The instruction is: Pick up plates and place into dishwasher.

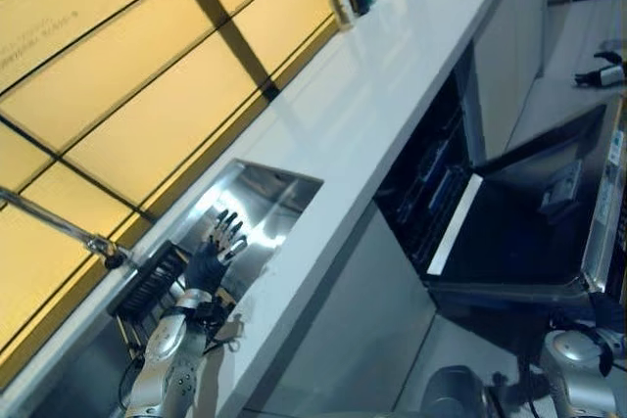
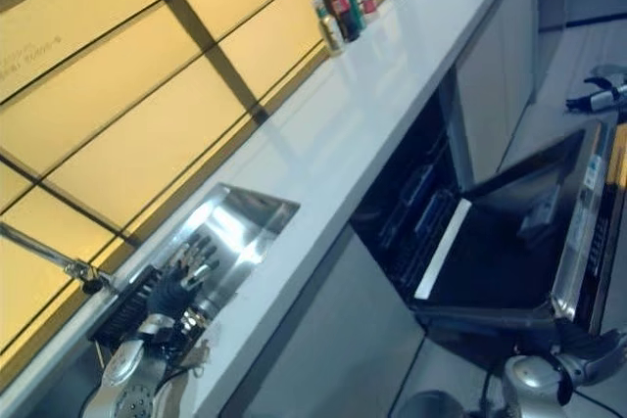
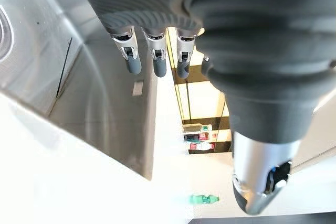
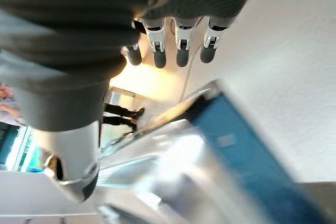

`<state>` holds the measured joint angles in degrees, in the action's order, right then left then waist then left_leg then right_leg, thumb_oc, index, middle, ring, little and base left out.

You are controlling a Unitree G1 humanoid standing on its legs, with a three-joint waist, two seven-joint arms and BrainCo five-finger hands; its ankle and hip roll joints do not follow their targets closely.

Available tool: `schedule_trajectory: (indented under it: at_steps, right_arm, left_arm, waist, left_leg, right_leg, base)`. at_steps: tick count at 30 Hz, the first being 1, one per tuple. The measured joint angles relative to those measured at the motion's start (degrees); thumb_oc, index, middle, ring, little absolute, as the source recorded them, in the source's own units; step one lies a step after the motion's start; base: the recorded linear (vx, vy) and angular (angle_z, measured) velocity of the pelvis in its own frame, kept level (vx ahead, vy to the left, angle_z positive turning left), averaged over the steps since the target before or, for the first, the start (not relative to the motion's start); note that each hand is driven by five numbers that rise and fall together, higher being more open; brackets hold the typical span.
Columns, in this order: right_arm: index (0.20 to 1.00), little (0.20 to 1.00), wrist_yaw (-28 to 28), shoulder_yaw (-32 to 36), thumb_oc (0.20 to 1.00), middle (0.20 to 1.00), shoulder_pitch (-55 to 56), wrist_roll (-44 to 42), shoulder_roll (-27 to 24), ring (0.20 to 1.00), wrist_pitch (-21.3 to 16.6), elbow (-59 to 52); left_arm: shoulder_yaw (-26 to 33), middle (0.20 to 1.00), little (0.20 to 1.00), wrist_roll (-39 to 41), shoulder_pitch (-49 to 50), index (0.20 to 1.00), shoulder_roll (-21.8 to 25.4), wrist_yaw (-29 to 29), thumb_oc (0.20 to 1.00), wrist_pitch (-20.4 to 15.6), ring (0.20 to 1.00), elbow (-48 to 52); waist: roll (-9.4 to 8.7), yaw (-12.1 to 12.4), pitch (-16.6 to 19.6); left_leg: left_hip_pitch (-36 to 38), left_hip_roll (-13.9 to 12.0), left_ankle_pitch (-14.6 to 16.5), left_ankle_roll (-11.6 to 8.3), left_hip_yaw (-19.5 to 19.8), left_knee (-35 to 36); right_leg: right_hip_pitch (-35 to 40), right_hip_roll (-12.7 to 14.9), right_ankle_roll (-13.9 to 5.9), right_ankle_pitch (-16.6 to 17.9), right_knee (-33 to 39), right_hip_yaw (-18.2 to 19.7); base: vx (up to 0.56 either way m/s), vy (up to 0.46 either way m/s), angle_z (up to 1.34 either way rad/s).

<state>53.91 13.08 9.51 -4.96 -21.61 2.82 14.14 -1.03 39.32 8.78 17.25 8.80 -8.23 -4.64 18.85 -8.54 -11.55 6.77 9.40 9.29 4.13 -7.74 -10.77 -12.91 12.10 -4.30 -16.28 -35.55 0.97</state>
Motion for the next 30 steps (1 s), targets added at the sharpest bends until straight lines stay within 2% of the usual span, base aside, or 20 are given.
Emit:
schedule_trajectory:
  at_steps: [2,5,6,9,15,19,26,30]
  right_arm:
    - [1.0,1.0,-2.1,-2.57,1.0,1.0,1.57,3.37,-0.34,1.0,-0.36,-0.04]
    - [1.0,1.0,-4.49,-4.8,1.0,1.0,4.69,5.56,-0.91,1.0,-0.71,0.4]
    - [1.0,1.0,-4.91,-4.98,1.0,1.0,5.92,5.66,-0.86,1.0,-1.33,1.96]
    - [1.0,1.0,-6.26,-4.84,1.0,1.0,7.17,6.07,-1.17,1.0,-2.53,8.82]
    - [1.0,1.0,-8.16,-4.68,1.0,1.0,6.85,4.84,-5.21,1.0,-4.5,20.83]
    - [1.0,1.0,-10.04,-4.49,1.0,1.0,5.17,-0.54,-6.59,1.0,-6.85,24.58]
    - [1.0,1.0,-16.86,-3.76,1.0,1.0,-3.16,-13.88,-8.4,1.0,-12.04,27.01]
    - [1.0,1.0,-19.38,-3.71,1.0,1.0,-8.25,-20.61,-8.41,1.0,-15.16,27.75]
  left_arm:
    - [-0.02,1.0,1.0,0.0,0.66,1.0,-0.26,-0.33,1.0,-0.06,1.0,0.0]
    - [-0.07,1.0,1.0,0.01,0.82,1.0,-0.83,-0.53,1.0,-1.17,1.0,-0.16]
    - [-0.05,1.0,1.0,0.08,0.53,1.0,-0.77,-0.65,1.0,-1.65,1.0,-0.21]
    - [-0.06,1.0,1.0,0.2,-1.0,1.0,-0.77,-1.49,1.0,-2.48,1.0,-0.4]
    - [-0.94,1.0,1.0,0.31,-2.22,1.0,-0.72,-3.05,1.0,-2.82,1.0,-2.08]
    - [-4.89,1.0,1.0,0.31,-2.61,1.0,-0.6,-4.15,1.0,-2.9,1.0,-2.06]
    - [-5.44,1.0,1.0,0.98,-3.17,1.0,1.19,-6.38,1.0,-3.75,1.0,-1.95]
    - [-7.12,1.0,1.0,0.97,-3.47,1.0,3.09,-7.64,1.0,-3.49,1.0,-1.72]
  waist:
    - [0.9,-0.28,-0.3]
    - [2.27,-1.98,-0.89]
    - [2.21,-2.9,-1.06]
    - [2.63,-3.48,-2.55]
    - [3.73,-4.69,-3.42]
    - [4.4,-4.77,-4.03]
    - [6.86,-4.48,-5.61]
    - [6.97,-4.28,-5.9]
  left_leg:
    - [-0.58,-0.47,0.45,-0.45,-0.77,-0.18]
    - [-2.19,0.09,0.97,-0.36,-1.93,-0.48]
    - [-2.81,0.5,0.86,-0.44,-2.04,-0.65]
    - [-3.44,0.39,0.63,-0.48,-3.27,-0.57]
    - [-3.11,0.58,1.17,-0.73,-4.29,-0.16]
    - [-3.63,0.83,1.58,-0.67,-5.12,-0.97]
    - [-8.69,0.91,3.24,-1.12,-6.66,-6.15]
    - [-9.33,0.89,3.99,-1.15,-6.9,-7.8]
  right_leg:
    - [-0.98,0.85,-0.08,1.19,0.53,-0.67]
    - [-3.28,1.93,-0.26,1.59,-0.03,-0.59]
    - [-4.42,1.82,-0.42,1.5,-0.5,-0.2]
    - [-5.42,1.37,-0.28,1.97,-1.13,0.53]
    - [-6.47,1.16,-0.24,1.22,-1.85,1.74]
    - [-7.53,1.84,-0.29,1.26,-2.69,1.8]
    - [-12.11,2.39,-0.08,1.02,-5.7,2.89]
    - [-12.54,2.66,0.02,0.65,-6.81,3.13]
  base:
    - [-0.06,0.085,-0.56]
    - [-0.02,0.079,-0.26]
    - [0.02,0.077,-0.06]
    - [0.06,0.048,-0.12]
    - [0.08,0.022,-0.13]
    - [0.07,0.017,-0.1]
    - [0.02,0.0,-0.07]
    - [0.09,-0.019,0.01]
